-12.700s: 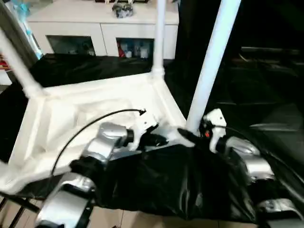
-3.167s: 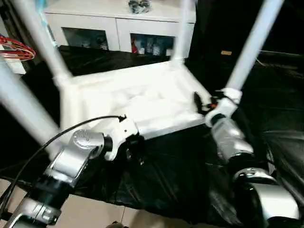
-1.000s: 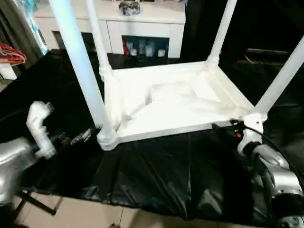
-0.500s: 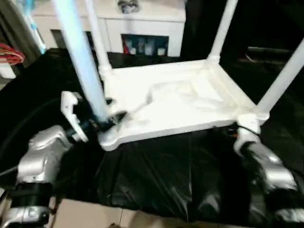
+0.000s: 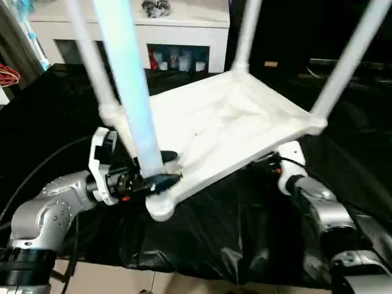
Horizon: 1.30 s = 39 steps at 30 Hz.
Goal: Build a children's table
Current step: Rotate table base
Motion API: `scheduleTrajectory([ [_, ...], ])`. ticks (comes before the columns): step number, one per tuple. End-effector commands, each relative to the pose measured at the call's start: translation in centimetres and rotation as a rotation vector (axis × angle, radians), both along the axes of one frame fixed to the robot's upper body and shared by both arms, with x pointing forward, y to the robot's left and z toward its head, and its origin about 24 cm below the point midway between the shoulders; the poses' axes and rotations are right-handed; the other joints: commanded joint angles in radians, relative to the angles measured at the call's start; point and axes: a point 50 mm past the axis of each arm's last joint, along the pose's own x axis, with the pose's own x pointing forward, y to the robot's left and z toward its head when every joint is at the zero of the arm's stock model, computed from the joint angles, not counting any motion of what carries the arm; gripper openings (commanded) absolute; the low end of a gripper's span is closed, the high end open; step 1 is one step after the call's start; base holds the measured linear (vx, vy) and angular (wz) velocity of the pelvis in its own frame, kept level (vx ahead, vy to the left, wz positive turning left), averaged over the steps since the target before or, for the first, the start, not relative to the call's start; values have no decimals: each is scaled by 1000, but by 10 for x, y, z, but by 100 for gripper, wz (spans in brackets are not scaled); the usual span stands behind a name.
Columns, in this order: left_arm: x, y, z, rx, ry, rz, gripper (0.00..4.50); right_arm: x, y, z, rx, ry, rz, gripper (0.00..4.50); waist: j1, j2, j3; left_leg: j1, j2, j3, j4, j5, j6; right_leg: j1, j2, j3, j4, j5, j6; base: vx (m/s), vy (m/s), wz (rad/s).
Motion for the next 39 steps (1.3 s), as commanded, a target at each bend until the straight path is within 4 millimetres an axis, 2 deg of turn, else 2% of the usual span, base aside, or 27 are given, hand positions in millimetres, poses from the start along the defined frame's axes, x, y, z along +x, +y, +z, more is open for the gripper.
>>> scheduleTrajectory([
  [1,-6,-11,7,-34,-7,-74,448,4,18,4,4,-17,83,391,7,-4,-58,9,13,-4,-70,-228,10,53,-33,36,-67,-245,-229,0,0,0],
  [5,-10,-20,8,-61,14,-114,448,3,31,2,28,-18,144,391,4,-5,-56,8,12,-4,-71,-233,10,54,-30,36,-67,-227,-235,0,0,0],
  [12,-13,-32,10,-96,31,-168,448,-6,64,4,136,-11,383,391,1,-5,-57,7,14,-4,-70,-227,19,56,-30,35,-65,-219,-239,0,0,0],
  [15,-12,-36,11,-109,36,-182,448,-7,71,5,164,-10,433,391,1,-7,-59,7,15,-4,-69,-217,23,58,-30,36,-62,-198,-249,0,0,0],
  [19,-10,-44,12,-119,33,-201,448,-7,76,7,193,-14,474,391,1,-6,-58,9,16,-5,-70,-220,21,57,-32,36,-63,-197,-258,0,0,0],
  [20,-8,-47,12,-120,25,-201,448,-7,77,8,207,-11,494,391,1,-13,-58,7,16,-5,-70,-218,22,58,-33,36,-63,-197,-259,0,0,0],
  [21,-7,-50,12,-121,18,-201,448,-8,78,8,216,-9,508,391,1,-12,-57,8,16,-5,-70,-222,23,57,-32,36,-64,-202,-258,0,0,0],
  [25,3,-60,13,-133,-19,-164,448,-7,75,8,172,-23,504,391,4,-16,-58,9,16,-6,-69,-218,19,59,-35,37,-65,-198,-254,0,0,0],
  [27,11,-64,14,-112,-57,-114,448,-1,64,7,104,-22,419,391,3,-18,-56,10,16,-6,-70,-220,19,56,-36,38,-69,-217,-246,0,0,0],
  [28,15,-65,16,-100,-81,-93,448,5,52,6,48,-24,334,391,3,-19,-56,10,14,-8,-70,-217,10,57,-37,37,-72,-241,-240,0,0,0],
  [30,14,-64,18,-100,-84,-113,448,11,38,9,6,-42,240,391,3,-17,-56,14,13,-6,-68,-232,1,54,-38,38,-74,-272,-233,0,0,0],
  [31,13,-63,20,-105,-82,-129,448,14,31,11,-3,-54,200,391,3,-20,-56,9,12,-7,-68,-228,-1,57,-39,38,-72,-279,-223,0,0,0],
  [32,12,-62,21,-106,-81,-146,448,17,24,13,-8,-61,159,391,5,-20,-59,14,12,-5,-66,-219,1,54,-36,38,-70,-260,-222,0,0,0],
  [35,10,-63,22,-94,-86,-181,448,20,16,15,-7,-66,101,391,10,-21,-62,10,10,-3,-63,-180,17,57,-30,37,-61,-176,-237,0,0,0],
  [39,9,-69,22,-80,-96,-213,448,23,20,16,-6,-59,108,391,12,-20,-66,8,10,-2,-60,-147,39,60,-30,36,-53,-100,-266,0,0,0],
])
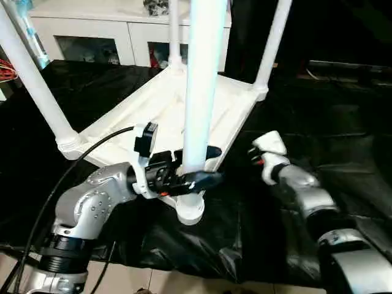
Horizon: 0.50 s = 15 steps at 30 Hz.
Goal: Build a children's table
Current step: Rotate table base
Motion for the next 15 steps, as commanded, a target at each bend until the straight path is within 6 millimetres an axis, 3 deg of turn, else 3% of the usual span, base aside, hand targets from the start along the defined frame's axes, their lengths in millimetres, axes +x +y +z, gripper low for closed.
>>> scheduleTrajectory([
  [1,-2,-10,6,7,-42,-58,448,3,7,2,6,-8,14,391,4,0,-71,10,12,-2,-60,-148,46,60,-32,35,-52,-99,-270,0,0,0],
  [2,-2,-18,7,3,-54,-78,448,3,20,1,19,-1,52,391,5,-1,-70,10,13,0,-61,-157,48,60,-33,35,-54,-108,-274,0,0,0],
  [6,-2,-29,8,-3,-69,-97,448,2,35,-1,39,3,96,391,8,0,-68,9,16,-2,-63,-171,38,62,-34,34,-55,-136,-268,0,0,0],
  [9,1,-49,7,-4,-91,-104,448,0,56,-2,80,0,157,391,6,-3,-66,9,14,-1,-63,-192,34,61,-35,36,-60,-165,-260,0,0,0],
  [10,1,-49,7,-4,-91,-104,448,0,56,-2,80,0,157,391,3,-4,-67,4,14,-4,-63,-186,32,66,-37,36,-58,-168,-254,0,0,0],
  [13,4,-62,5,15,-122,-87,448,-1,61,-2,92,-4,165,391,-1,-5,-67,5,14,-4,-62,-194,36,64,-38,36,-63,-184,-248,0,0,0],
  [15,14,-77,-2,94,-180,8,448,0,56,-4,74,-11,127,391,-2,-3,-67,11,15,-4,-62,-204,38,59,-37,36,-68,-190,-246,0,0,0],
])
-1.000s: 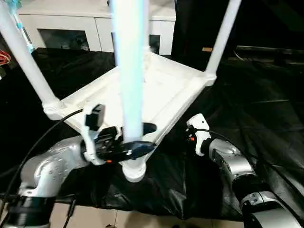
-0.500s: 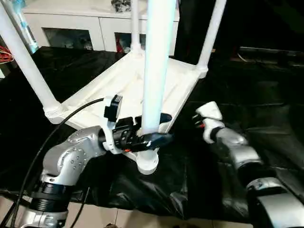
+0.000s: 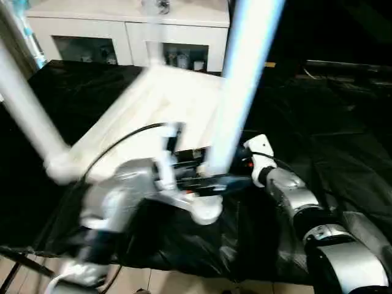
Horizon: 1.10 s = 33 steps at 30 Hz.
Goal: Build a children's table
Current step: Rotate table base
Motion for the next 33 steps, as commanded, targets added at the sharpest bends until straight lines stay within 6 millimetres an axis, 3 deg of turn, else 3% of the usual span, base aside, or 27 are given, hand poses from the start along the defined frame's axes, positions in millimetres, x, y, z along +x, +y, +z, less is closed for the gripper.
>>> scheduleTrajectory([
  [1,7,-20,-5,92,-72,70,448,4,19,8,12,-42,50,391,4,-1,-68,4,14,-6,-65,-201,41,62,-36,36,-70,-182,-244,0,0,0],
  [5,24,-23,-13,186,-155,232,448,5,2,7,0,-48,-30,391,4,-2,-73,4,11,-7,-61,-195,48,66,-37,34,-67,-165,-233,0,0,0],
  [11,40,-8,-21,269,-210,358,448,3,-35,6,-21,-70,-155,391,16,0,-76,7,13,-4,-57,-161,80,63,-35,32,-62,-99,-269,0,0,0],
  [16,46,11,-35,359,-262,409,448,0,-53,8,-25,-92,-180,391,21,-5,-72,7,13,-5,-61,-204,68,63,-38,31,-68,-166,-251,0,0,0],
  [17,43,17,-39,373,-254,385,448,-3,-58,9,-27,-96,-161,391,18,-9,-73,5,11,-6,-60,-212,60,64,-39,30,-72,-203,-234,0,0,0],
  [20,39,22,-43,385,-236,337,448,-6,-63,10,-28,-101,-110,391,19,-7,-71,5,12,-5,-60,-217,64,62,-40,31,-73,-220,-233,0,0,0],
  [22,29,29,-50,426,-206,213,448,-13,-68,12,-33,-104,-21,391,24,-4,-71,7,16,-5,-61,-216,69,59,-41,32,-72,-216,-236,0,0,0],
  [27,19,40,-64,530,-202,85,448,-28,-72,17,-69,-98,172,391,32,3,-69,7,21,-5,-64,-221,68,58,-34,30,-68,-182,-247,0,0,0],
  [33,33,55,-79,696,-199,154,395,-49,-79,23,-146,-58,363,391,43,4,-66,10,16,-6,-66,-252,59,59,-33,32,-78,-218,-212,0,0,0],
])
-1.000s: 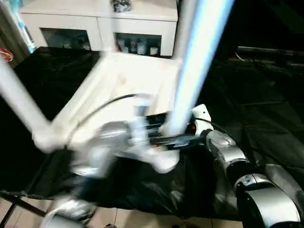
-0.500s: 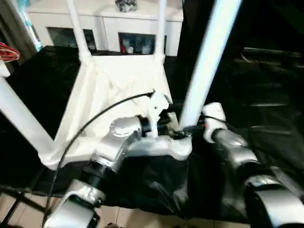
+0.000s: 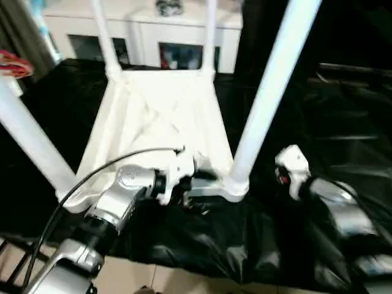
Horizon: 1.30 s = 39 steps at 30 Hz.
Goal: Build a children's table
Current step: Rotate table base
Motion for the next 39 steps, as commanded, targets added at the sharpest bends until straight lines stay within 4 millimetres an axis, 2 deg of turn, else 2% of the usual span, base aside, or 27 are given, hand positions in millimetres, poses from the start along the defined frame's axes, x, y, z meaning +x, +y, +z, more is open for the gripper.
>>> scheduleTrajectory([
  [1,9,3,3,51,-28,37,389,-6,-2,6,-21,18,60,391,2,-2,-68,11,16,-7,-67,-251,56,57,-34,35,-76,-223,-209,0,0,0],
  [4,12,4,3,52,-16,53,361,-10,-4,7,-34,32,84,391,1,-4,-63,9,16,-11,-72,-282,47,56,-40,33,-86,-315,-193,0,0,0],
  [5,14,4,4,49,-5,68,344,-14,-6,9,-47,38,98,391,-1,0,-62,7,14,-12,-73,-286,44,57,-40,32,-88,-331,-189,0,0,0],
  [6,16,4,4,55,7,83,344,-17,-8,12,-53,45,106,391,1,0,-62,14,15,-10,-72,-296,42,52,-38,33,-94,-351,-179,0,0,0],
  [10,19,5,4,65,15,96,309,-22,-10,17,-51,59,123,391,0,-1,-59,10,14,-14,-74,-303,48,52,-39,31,-98,-388,-170,0,0,0],
  [11,21,5,4,61,14,88,303,-25,-10,20,-45,70,131,391,0,7,-57,11,12,-14,-75,-308,47,52,-37,30,-101,-401,-164,0,0,0],
  [12,22,5,4,60,11,86,301,-28,-10,22,-35,87,143,407,0,4,-58,15,12,-14,-73,-322,48,50,-35,29,-106,-411,-157,0,0,0],
  [16,23,4,7,41,11,65,265,-31,-9,23,-22,105,153,424,0,5,-55,13,12,-19,-76,-345,40,49,-42,25,-114,-490,-135,0,0,0],
  [19,24,4,11,23,3,47,247,-34,-9,24,-16,116,154,445,-1,7,-55,14,12,-21,-77,-346,36,47,-42,24,-117,-502,-129,0,0,0],
  [20,25,4,12,21,-2,46,247,-34,-9,24,-16,118,154,445,-1,6,-56,13,13,-22,-78,-341,37,48,-42,24,-115,-488,-131,0,0,0],
  [21,26,3,14,14,-5,33,223,-35,-9,24,-16,120,153,450,-1,7,-57,12,13,-22,-78,-337,37,49,-42,25,-113,-478,-134,0,0,0],
  [23,27,3,15,17,-13,27,218,-36,-9,25,-18,124,151,450,0,8,-58,12,15,-21,-78,-325,38,50,-43,26,-110,-450,-144,0,0,0],
  [27,30,1,18,29,-36,-10,180,-38,-9,26,-20,139,151,450,3,8,-63,6,15,-20,-77,-282,49,58,-41,29,-96,-334,-178,0,0,0],
  [29,30,0,18,32,-39,-12,174,-38,-9,27,-20,140,151,450,2,7,-66,3,17,-19,-73,-245,58,62,-43,30,-86,-246,-208,0,0,0],
  [30,31,0,17,44,-48,-11,167,-38,-9,27,-22,141,151,450,2,6,-67,2,16,-18,-71,-237,61,63,-43,29,-85,-233,-213,0,0,0],
  [32,31,0,16,72,-58,-18,142,-38,-9,27,-26,144,153,450,2,8,-70,2,16,-16,-67,-206,73,64,-41,30,-78,-167,-235,0,0,0],
  [34,30,1,13,81,-37,-37,135,-39,-8,27,-26,148,154,450,4,10,-70,4,17,-15,-66,-192,80,65,-42,30,-75,-135,-249,0,0,0],
  [36,30,1,12,80,-18,-48,122,-39,-8,27,-25,151,154,450,6,11,-69,4,19,-15,-67,-198,80,66,-43,30,-74,-135,-257,0,0,0],
  [38,30,1,12,81,-14,-49,91,-39,-8,28,-25,152,153,450,6,10,-65,7,19,-14,-70,-230,72,65,-44,30,-80,-187,-251,0,0,0],
  [39,30,3,10,98,-14,-50,89,-39,-8,27,-26,155,152,450,6,10,-64,7,19,-14,-71,-240,68,65,-45,31,-82,-206,-247,0,0,0],
])
